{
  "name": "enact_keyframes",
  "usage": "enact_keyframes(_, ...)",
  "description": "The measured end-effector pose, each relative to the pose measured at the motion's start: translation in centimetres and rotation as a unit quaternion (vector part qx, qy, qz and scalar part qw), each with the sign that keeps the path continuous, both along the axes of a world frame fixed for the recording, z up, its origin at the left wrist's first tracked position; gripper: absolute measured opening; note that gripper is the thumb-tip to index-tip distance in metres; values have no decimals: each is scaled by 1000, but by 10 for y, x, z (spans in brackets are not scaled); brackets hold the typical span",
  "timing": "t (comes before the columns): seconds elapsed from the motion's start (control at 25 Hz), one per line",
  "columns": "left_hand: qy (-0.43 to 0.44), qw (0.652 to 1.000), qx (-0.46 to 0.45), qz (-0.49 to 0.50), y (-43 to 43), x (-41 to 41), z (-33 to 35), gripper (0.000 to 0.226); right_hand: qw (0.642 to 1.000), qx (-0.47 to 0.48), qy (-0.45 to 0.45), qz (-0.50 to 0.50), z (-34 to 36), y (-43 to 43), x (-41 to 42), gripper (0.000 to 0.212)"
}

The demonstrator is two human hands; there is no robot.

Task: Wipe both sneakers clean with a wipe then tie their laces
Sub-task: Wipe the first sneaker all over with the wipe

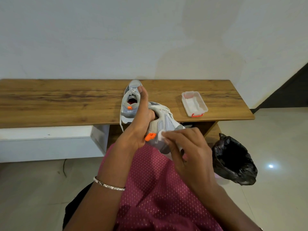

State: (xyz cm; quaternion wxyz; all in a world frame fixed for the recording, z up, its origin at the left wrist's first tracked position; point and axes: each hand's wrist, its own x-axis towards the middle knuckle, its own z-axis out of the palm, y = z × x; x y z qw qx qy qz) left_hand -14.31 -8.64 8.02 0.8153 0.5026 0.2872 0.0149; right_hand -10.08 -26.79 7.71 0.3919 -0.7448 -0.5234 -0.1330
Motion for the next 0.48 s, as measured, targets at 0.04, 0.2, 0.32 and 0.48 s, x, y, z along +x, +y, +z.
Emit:
enact_keyframes(0.04, -2, 1000, 1, 1, 1, 0, 0, 155, 1000, -6, -17, 12, -5, -5, -5, 18)
enact_keyframes(0.2, -14, 1000, -1, -17, 3, -3, 0, 155, 998, -8, -50, 32, -17, -15, 6, 18)
enact_keyframes(0.32, -31, 999, 2, -29, 4, 0, 2, 136, 997, 29, 47, -51, -13, -8, 27, 23)
enact_keyframes(0.48, -73, 997, 15, -4, 6, -5, 5, 91, 988, 48, 107, -99, -10, 3, 45, 24)
